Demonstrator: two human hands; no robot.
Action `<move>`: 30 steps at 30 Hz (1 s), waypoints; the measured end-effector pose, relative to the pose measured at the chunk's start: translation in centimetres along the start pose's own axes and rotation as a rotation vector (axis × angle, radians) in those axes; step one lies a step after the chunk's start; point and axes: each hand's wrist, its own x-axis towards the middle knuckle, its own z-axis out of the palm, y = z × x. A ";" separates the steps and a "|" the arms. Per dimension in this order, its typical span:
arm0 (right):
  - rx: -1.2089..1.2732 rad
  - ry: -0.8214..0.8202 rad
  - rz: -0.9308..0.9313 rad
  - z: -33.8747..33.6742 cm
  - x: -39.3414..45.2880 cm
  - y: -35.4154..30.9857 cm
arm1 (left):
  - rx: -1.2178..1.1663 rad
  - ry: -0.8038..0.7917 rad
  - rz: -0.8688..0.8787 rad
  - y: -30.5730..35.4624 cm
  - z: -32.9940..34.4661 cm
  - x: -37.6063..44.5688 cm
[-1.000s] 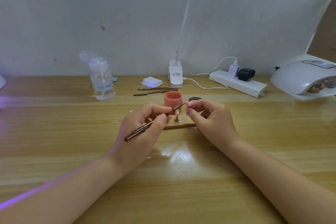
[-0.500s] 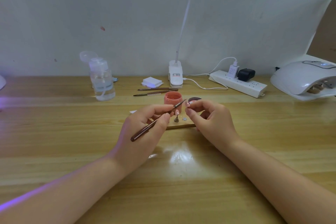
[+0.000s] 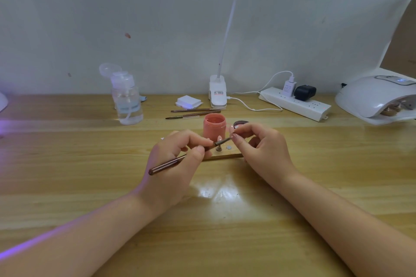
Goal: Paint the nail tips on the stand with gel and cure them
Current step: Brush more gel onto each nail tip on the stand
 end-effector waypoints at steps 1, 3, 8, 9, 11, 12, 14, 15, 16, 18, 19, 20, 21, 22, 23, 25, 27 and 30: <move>-0.002 -0.002 0.003 0.0 0.0 0.0 | -0.008 0.006 0.011 0.0 0.0 0.0; 0.002 -0.003 0.010 0.0 0.1 0.2 | -0.028 0.017 0.005 -0.1 0.0 0.0; -0.010 -0.008 0.003 0.1 0.1 0.2 | 0.040 -0.049 -0.039 0.0 0.2 0.2; -0.010 -0.007 0.002 0.1 0.1 0.1 | 0.021 -0.058 -0.038 0.0 0.1 0.2; -0.008 -0.008 0.007 0.1 0.1 0.2 | -0.005 -0.051 -0.020 0.0 0.0 0.1; -0.010 -0.010 0.011 0.1 0.1 0.3 | -0.009 -0.039 -0.015 0.0 -0.1 0.0; -0.017 -0.012 0.010 0.0 0.1 0.4 | -0.006 -0.011 -0.025 0.0 0.0 0.1; -0.017 -0.013 0.007 0.0 0.1 0.4 | 0.002 -0.005 -0.038 0.0 0.1 0.1; -0.016 -0.014 0.003 0.0 0.1 0.4 | 0.014 -0.009 -0.050 0.1 0.2 0.2; -0.017 -0.011 -0.005 0.0 0.1 0.4 | 0.039 -0.034 -0.059 0.2 0.3 0.2; -0.020 -0.009 -0.007 0.1 0.1 0.3 | 0.039 -0.046 -0.057 0.3 0.3 0.2; -0.022 -0.006 -0.010 0.1 0.1 0.3 | 0.029 -0.054 -0.055 0.3 0.2 0.1; -0.022 -0.005 -0.013 0.1 0.1 0.3 | 0.015 -0.054 -0.055 0.3 0.2 0.1; -0.019 -0.005 -0.016 0.1 0.1 0.3 | -0.002 -0.050 -0.052 0.4 0.1 0.0; -0.019 -0.006 -0.018 0.1 0.1 0.2 | -0.015 -0.040 -0.048 0.4 0.1 -0.1; -0.027 -0.006 -0.014 0.1 0.1 0.3 | -0.011 -0.021 -0.041 0.5 0.1 -0.1; -0.029 -0.002 -0.009 0.1 0.1 0.4 | 0.009 -0.008 -0.048 0.4 0.2 0.0; -0.017 -0.007 -0.015 0.1 0.1 0.3 | 0.025 -0.031 -0.068 0.3 0.4 0.2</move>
